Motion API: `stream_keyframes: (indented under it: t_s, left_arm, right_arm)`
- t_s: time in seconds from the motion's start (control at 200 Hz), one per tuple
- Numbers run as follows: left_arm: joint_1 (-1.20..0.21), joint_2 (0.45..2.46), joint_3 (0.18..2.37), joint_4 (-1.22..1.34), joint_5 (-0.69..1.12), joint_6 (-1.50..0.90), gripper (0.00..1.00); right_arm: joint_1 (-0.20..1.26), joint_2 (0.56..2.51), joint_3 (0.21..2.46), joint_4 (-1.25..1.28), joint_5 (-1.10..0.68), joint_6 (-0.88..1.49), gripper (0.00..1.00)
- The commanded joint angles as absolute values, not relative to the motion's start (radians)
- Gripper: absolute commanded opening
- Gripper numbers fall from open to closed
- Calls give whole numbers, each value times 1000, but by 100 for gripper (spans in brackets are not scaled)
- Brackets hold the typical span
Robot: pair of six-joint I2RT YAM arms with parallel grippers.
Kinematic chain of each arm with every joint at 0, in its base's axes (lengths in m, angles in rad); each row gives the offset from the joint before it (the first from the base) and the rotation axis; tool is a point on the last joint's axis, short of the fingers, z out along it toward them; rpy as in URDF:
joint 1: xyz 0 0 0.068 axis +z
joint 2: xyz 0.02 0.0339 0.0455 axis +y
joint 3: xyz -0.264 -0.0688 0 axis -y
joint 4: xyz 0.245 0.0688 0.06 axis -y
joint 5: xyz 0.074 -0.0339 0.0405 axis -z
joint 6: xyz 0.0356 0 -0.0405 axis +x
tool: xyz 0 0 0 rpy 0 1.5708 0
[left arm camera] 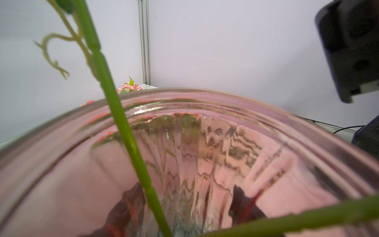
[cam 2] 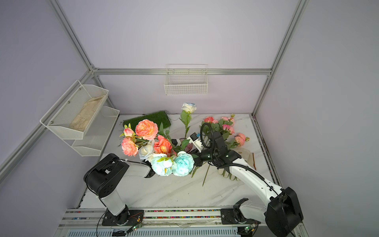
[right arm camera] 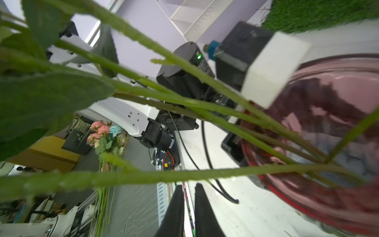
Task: Pick out pink flowers from the vase
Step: Adjust the flower in the vase.
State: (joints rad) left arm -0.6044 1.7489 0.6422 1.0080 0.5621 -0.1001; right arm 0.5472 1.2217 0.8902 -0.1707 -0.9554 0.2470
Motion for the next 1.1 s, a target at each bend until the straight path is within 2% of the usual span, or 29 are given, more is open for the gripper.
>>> stream_keyframes:
  t_s: [0.0, 0.065, 0.25, 0.49, 0.695, 0.925, 1.095]
  left_arm:
    - [-611, 1805, 620, 813, 572, -147, 0]
    - [-611, 1805, 623, 810, 571, -147, 0]
    - [-611, 1797, 623, 803, 568, -147, 0]
    - [-611, 1787, 612, 797, 564, -147, 0]
    - [-611, 1774, 604, 797, 560, -147, 0]
    - [-611, 1778, 605, 792, 565, -147, 0]
    - [-612, 1780, 611, 795, 566, -146, 0]
  right_arm:
    - [581, 1255, 882, 53, -1004, 350, 15]
    - [606, 1297, 881, 201, -998, 422, 16]
    - [647, 1365, 935, 354, -891, 469, 17]
    - [644, 1316, 969, 283, -549, 378, 23]
    - [635, 1273, 965, 234, -323, 341, 26]
    - [634, 1287, 1006, 135, -282, 282, 27]
    - [634, 1228, 990, 116, -268, 255, 30]
